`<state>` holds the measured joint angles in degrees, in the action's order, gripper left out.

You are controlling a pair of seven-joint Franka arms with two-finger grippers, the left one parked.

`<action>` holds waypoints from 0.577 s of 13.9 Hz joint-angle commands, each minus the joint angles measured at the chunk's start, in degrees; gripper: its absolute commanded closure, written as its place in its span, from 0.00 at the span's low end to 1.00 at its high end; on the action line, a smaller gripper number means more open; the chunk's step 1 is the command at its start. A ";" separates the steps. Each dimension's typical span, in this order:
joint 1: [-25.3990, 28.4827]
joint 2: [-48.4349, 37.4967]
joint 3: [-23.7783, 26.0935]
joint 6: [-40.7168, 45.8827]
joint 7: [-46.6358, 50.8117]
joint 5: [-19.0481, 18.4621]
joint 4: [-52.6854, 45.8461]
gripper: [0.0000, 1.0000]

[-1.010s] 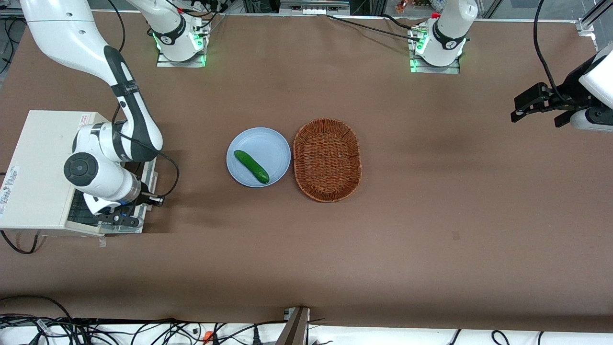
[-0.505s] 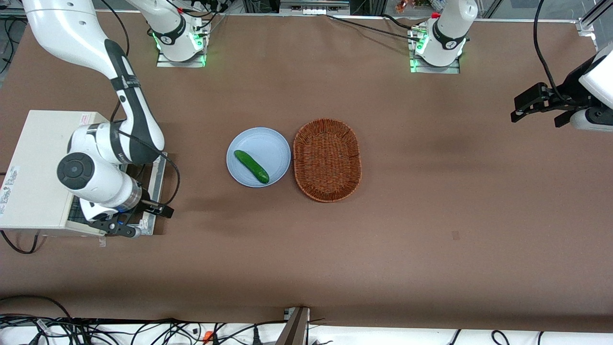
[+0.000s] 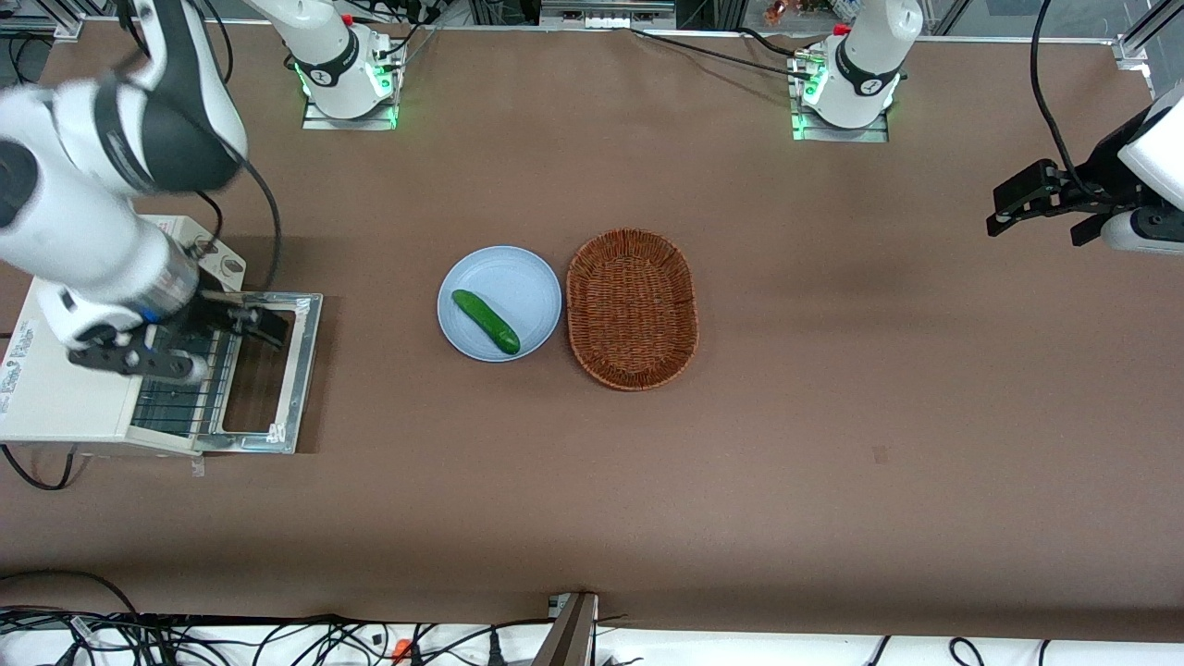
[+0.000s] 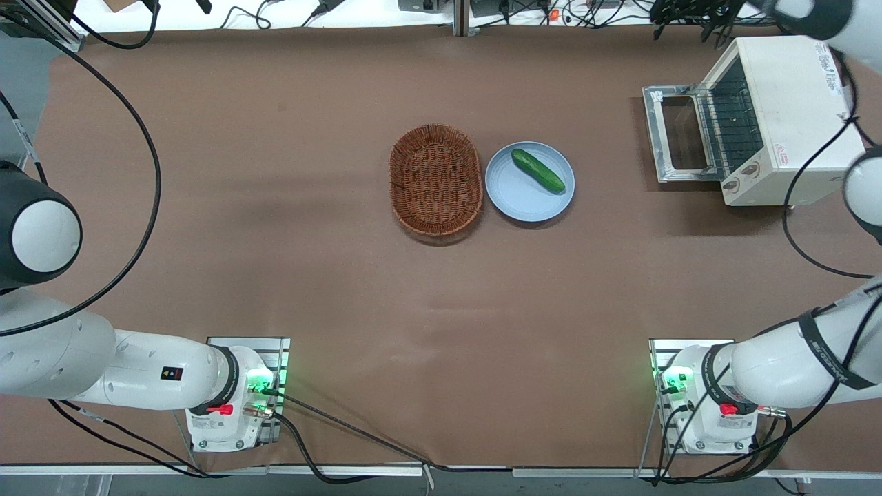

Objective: Open oven door with right arm only
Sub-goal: 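Pull the handle outward and down with the right gripper, swinging the door open, then release the handle and raise the right gripper away from the oven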

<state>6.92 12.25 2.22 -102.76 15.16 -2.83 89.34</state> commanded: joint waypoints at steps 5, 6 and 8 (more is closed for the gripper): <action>-4.98 -11.90 0.94 7.83 -13.22 4.33 4.43 0.00; -4.98 -11.90 0.94 7.83 -14.27 4.24 4.43 0.00; -5.24 -11.90 0.94 7.75 -14.28 4.06 4.35 0.00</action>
<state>2.92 1.13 2.22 -94.90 2.16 0.37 92.67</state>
